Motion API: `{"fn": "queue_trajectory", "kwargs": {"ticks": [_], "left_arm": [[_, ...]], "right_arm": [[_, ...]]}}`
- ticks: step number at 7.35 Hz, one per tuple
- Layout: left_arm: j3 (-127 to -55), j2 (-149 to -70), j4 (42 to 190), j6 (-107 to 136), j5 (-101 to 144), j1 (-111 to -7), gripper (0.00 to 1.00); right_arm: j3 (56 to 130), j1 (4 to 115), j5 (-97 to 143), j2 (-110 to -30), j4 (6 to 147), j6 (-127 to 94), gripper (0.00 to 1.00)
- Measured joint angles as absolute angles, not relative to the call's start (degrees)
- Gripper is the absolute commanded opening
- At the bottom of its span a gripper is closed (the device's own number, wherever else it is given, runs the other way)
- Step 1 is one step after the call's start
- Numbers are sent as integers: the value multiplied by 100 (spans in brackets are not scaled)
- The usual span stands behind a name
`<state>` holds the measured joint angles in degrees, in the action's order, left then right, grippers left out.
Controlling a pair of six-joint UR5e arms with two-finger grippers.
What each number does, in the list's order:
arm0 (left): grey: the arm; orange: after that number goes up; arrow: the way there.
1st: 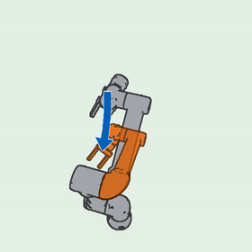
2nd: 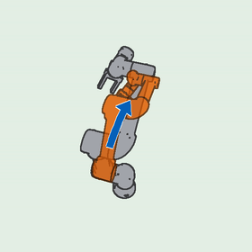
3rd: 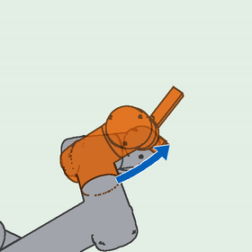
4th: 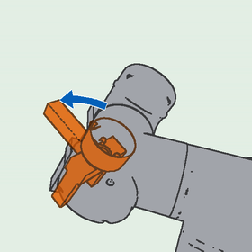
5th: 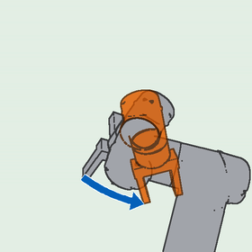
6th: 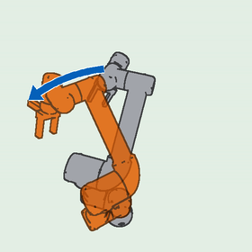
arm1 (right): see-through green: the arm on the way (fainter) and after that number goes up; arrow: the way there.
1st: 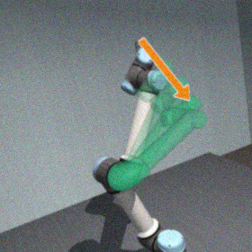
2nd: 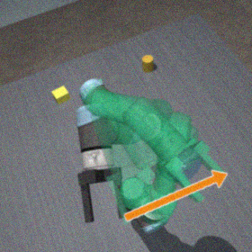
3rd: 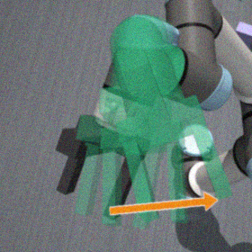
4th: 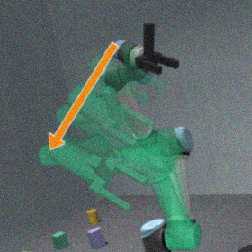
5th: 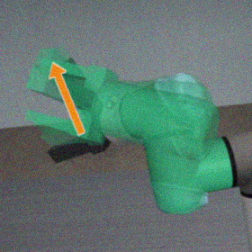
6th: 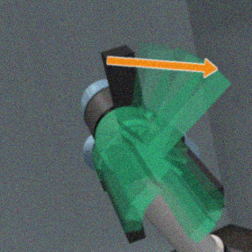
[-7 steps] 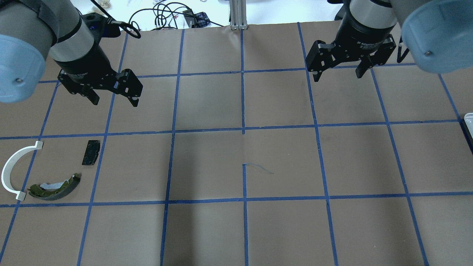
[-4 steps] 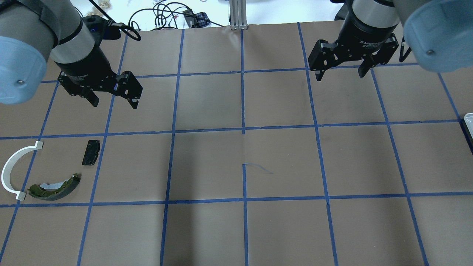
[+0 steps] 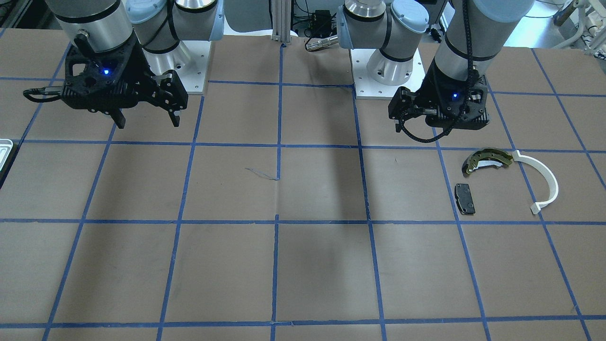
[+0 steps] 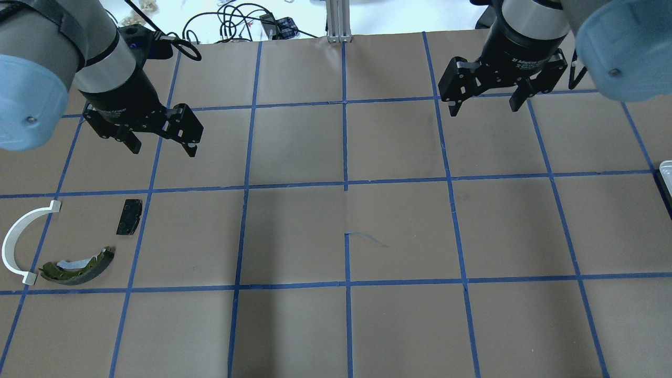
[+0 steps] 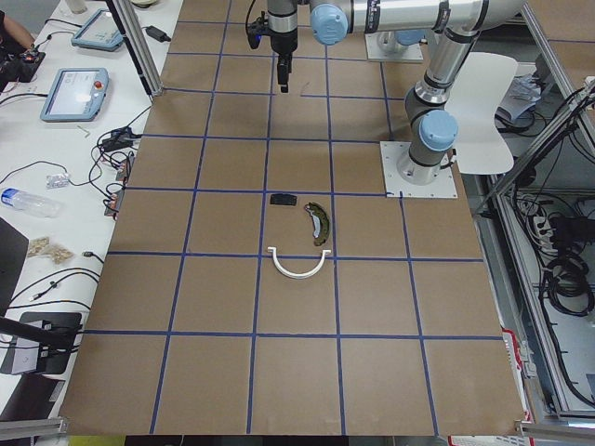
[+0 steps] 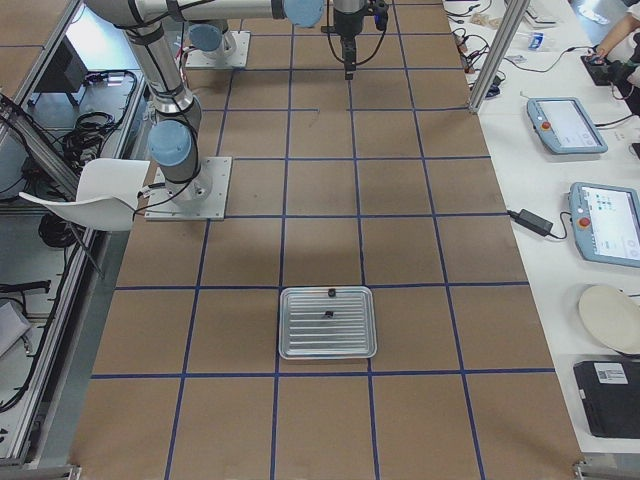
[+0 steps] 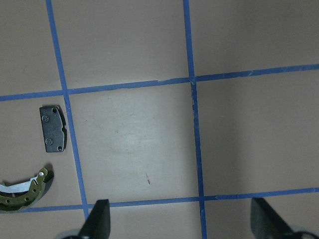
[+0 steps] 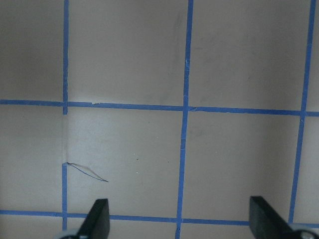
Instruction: Place bearing gear from tray to pile
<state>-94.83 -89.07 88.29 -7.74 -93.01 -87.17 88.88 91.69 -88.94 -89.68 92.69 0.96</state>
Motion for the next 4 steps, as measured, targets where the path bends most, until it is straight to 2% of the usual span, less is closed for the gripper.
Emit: {"fn": "queue_trajectory", "kwargs": {"ticks": [2, 4], "left_arm": [[-9483, -8906, 8827, -776, -9305, -8711, 100], [-9502, -8893, 8827, -776, -9304, -8712, 100]], "right_arm": [[8804, 8621, -8931, -8971, 8990, 837, 100], [8660, 7403, -8950, -8962, 8829, 2324, 100]]}}
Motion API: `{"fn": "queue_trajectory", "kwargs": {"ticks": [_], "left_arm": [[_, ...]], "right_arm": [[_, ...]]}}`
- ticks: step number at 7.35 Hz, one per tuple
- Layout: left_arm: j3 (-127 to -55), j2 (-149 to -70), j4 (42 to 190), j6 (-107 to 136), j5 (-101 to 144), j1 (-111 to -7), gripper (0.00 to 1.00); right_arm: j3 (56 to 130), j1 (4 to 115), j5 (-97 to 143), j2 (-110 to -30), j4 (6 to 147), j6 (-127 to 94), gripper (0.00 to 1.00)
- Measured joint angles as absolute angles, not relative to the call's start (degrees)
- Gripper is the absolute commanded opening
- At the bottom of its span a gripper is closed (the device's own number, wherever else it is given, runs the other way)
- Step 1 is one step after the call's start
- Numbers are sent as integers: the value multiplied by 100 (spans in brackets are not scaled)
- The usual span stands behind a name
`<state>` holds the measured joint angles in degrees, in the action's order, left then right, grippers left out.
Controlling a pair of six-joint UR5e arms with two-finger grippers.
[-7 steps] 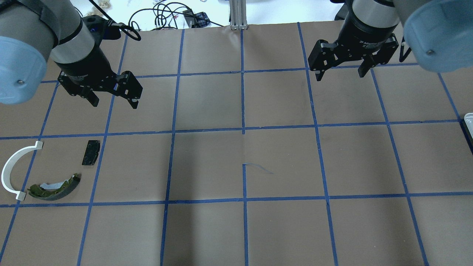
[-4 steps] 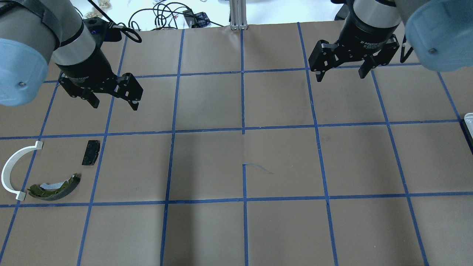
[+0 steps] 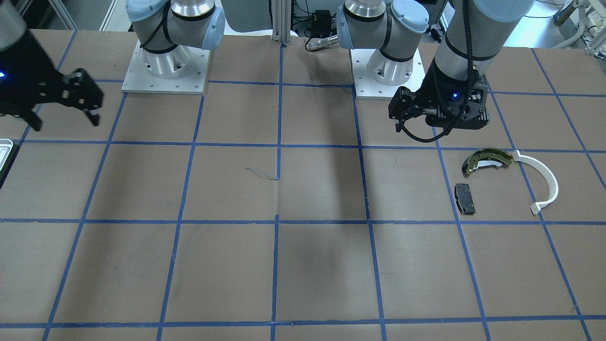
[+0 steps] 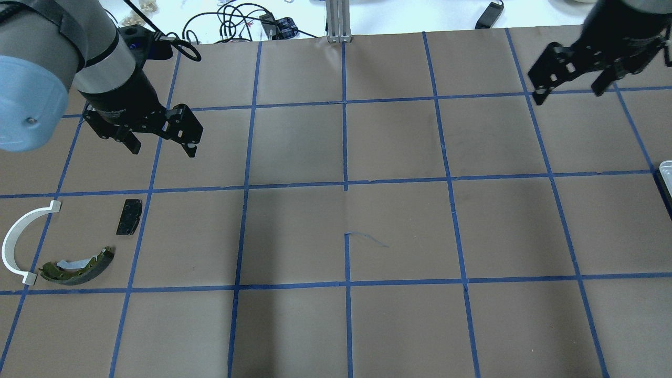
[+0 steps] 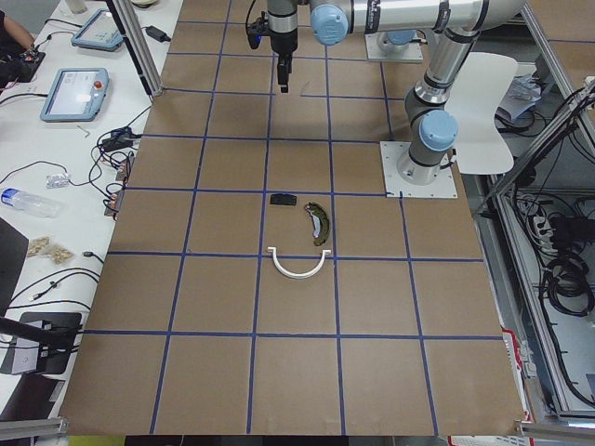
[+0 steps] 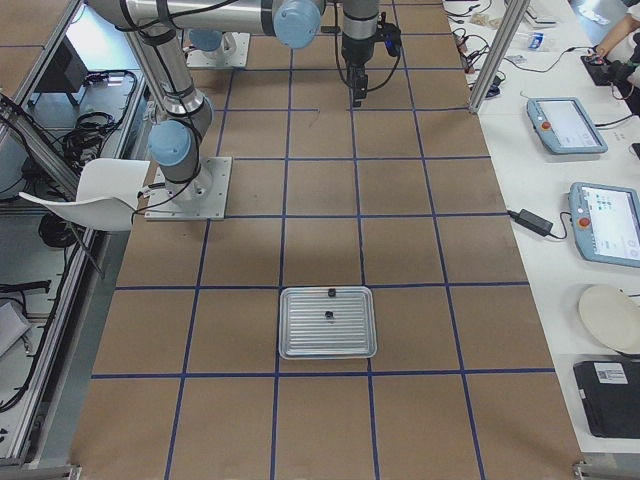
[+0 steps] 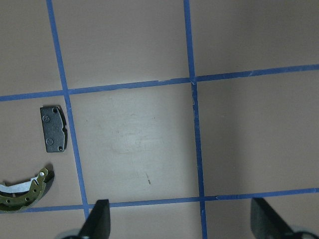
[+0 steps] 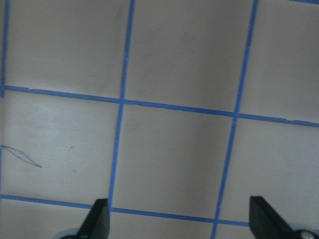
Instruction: Place bearing gear from tray to pile
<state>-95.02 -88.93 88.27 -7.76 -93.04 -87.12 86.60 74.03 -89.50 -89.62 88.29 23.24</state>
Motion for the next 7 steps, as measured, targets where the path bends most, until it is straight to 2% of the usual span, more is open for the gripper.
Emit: {"fn": "queue_trajectory", "kwargs": {"ticks": [3, 7], "left_arm": [[-9539, -8863, 8835, -794, -9305, -8703, 100], [-9547, -8849, 8842, -868, -9308, -8690, 100]], "right_arm": [[8552, 5690, -9125, -8414, 9051, 4037, 100], [8587, 4073, -9080, -6754, 10405, 5049, 100]]}}
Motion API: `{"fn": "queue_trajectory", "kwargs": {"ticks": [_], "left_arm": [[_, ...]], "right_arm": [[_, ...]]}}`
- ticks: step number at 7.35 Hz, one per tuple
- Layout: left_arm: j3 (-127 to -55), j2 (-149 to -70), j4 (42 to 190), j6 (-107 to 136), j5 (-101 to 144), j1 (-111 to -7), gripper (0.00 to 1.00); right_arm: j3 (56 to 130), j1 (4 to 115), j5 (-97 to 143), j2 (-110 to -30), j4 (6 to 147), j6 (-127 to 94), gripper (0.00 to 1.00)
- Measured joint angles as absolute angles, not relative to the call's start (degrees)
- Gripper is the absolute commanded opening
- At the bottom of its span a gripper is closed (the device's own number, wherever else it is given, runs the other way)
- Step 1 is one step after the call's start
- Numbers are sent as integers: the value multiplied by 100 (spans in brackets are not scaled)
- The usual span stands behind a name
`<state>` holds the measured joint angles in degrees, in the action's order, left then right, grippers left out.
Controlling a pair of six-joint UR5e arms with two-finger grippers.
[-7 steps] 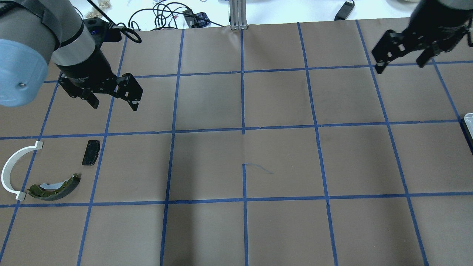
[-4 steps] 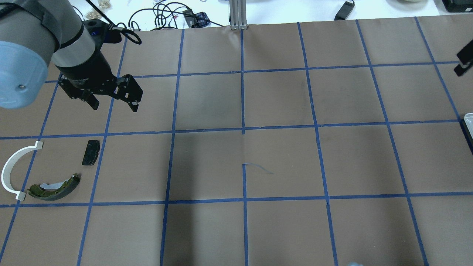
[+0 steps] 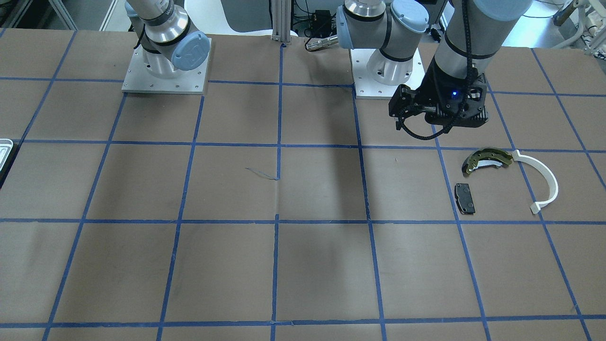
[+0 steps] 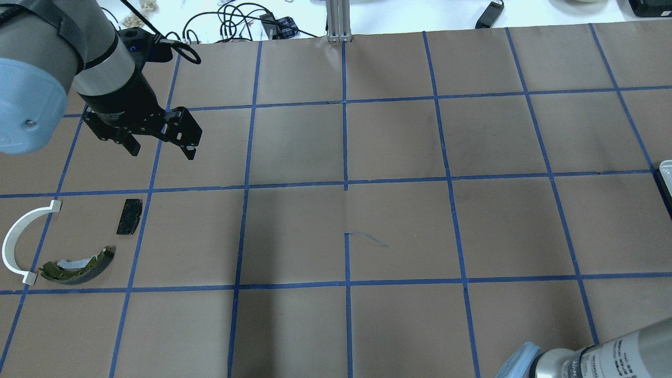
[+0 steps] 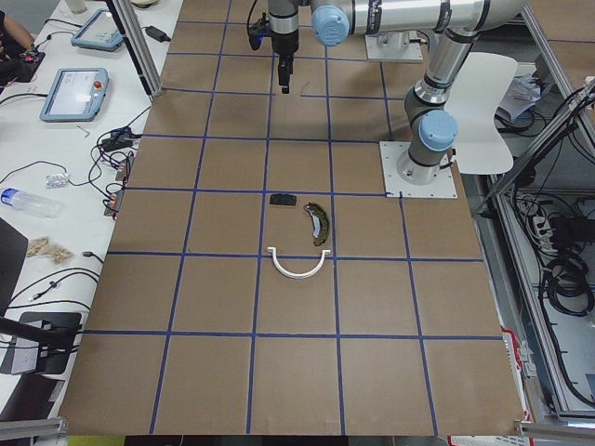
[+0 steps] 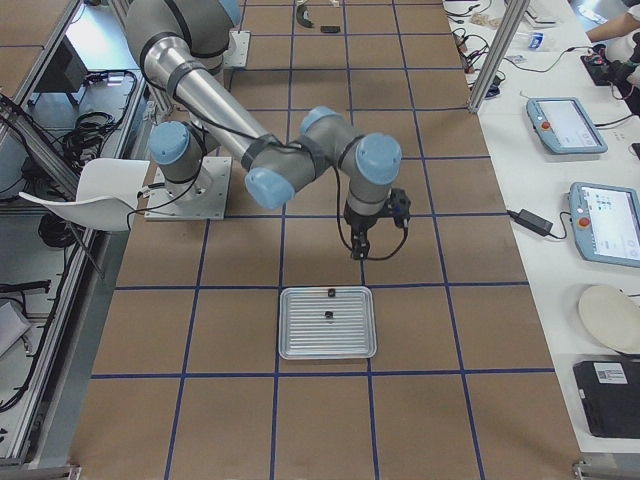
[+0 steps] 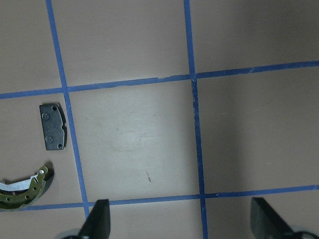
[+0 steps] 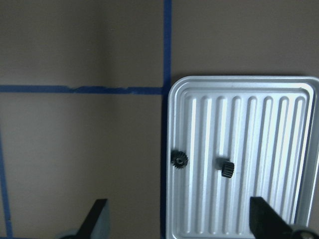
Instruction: Place bearing gear from tray to pile
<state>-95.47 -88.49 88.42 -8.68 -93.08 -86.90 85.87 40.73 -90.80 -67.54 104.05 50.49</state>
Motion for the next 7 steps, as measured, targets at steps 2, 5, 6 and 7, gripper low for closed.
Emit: {"fn": "queue_trajectory", "kwargs": {"ticks": [2, 5, 6, 7], "left_arm": [[-9547, -8843, 8842, -929, -9308, -8685, 100], [-9638, -8828, 8822, -957, -9403, -8684, 100], [-9695, -8808, 8798, -958, -9421, -8684, 100], [-9723, -8796, 8782, -958, -9427, -8684, 100]], "right_arm": [[8786, 3849, -9110, -6192, 11114, 5333, 100], [9379, 3641, -9093, -5803, 12392, 5624, 92], [9452, 3563, -9115, -5771, 12419, 5680, 88], [9504, 3518, -9132, -5778, 12333, 5702, 80]]}}
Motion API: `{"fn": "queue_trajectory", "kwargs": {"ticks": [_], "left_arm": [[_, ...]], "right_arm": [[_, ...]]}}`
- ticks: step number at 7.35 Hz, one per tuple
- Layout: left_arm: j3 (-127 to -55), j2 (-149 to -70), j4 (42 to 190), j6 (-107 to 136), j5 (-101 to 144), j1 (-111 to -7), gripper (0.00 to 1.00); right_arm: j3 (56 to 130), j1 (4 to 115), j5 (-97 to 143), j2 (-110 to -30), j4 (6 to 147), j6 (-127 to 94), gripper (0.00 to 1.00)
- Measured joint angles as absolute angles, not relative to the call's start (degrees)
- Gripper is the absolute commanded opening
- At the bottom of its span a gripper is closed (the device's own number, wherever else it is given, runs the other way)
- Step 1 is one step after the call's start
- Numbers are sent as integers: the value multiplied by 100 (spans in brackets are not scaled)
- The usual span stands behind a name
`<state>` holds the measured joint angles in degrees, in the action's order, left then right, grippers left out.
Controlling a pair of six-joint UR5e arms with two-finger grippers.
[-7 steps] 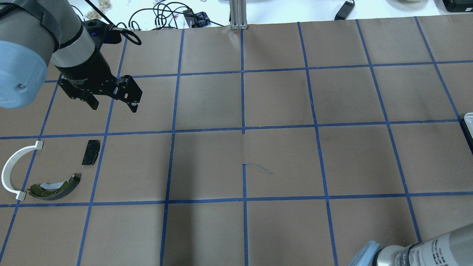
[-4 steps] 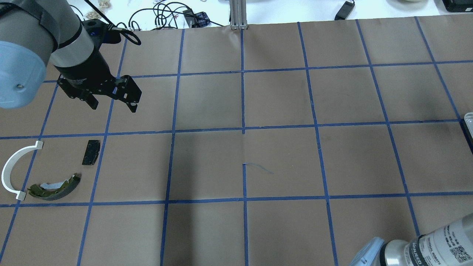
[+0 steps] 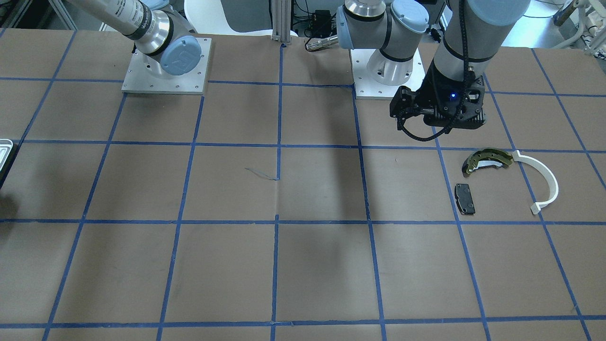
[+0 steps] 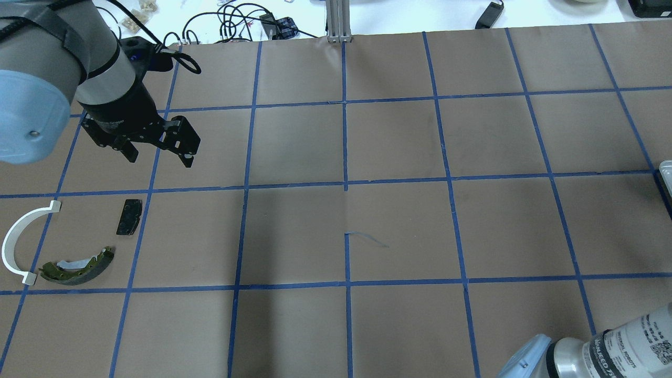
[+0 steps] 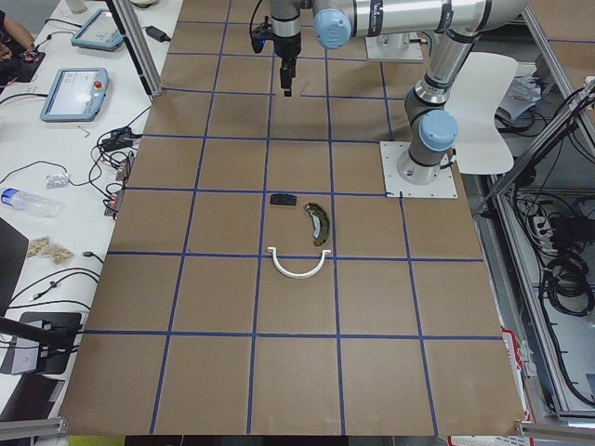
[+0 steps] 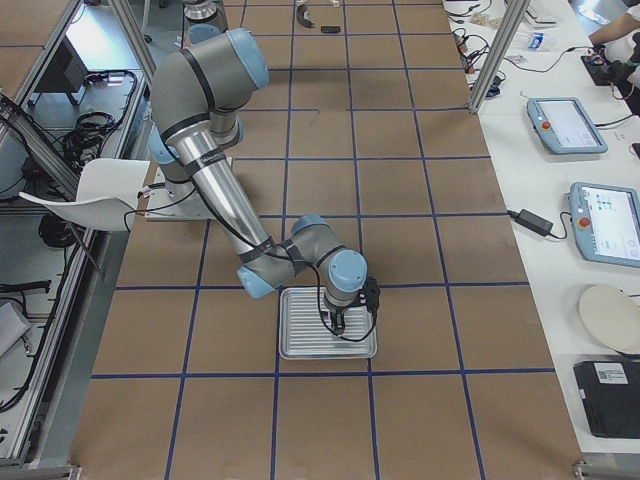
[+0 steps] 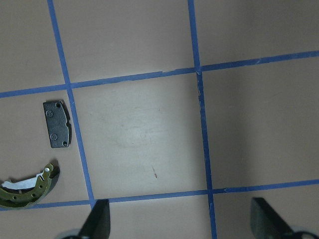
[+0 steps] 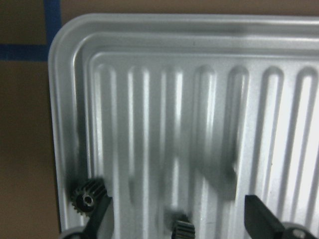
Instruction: Place bearing gear from tray to pile
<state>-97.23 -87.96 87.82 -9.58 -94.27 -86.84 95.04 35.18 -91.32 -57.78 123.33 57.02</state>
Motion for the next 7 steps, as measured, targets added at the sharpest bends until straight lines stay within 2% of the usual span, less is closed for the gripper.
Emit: {"fn": "queue_trajectory", "kwargs": {"ticks": [1, 2, 3, 7], "left_arm": [[-9733, -8793, 8776, -958, -9438, -8684, 100], [-9735, -8790, 8775, -960, -9456, -8681, 100], [-9737, -8789, 8776, -968, -9465, -8673, 100], [-9742, -8791, 8767, -992, -9536, -8644, 100]], "right_arm": [[9557, 3479, -9147, -5811, 12265, 5706, 75], [9628, 3439, -9173, -5853, 12238, 5706, 62], [9695, 3421, -9217, -5885, 12240, 5705, 54], [9733, 3410, -9271, -5905, 12303, 5710, 32]]}}
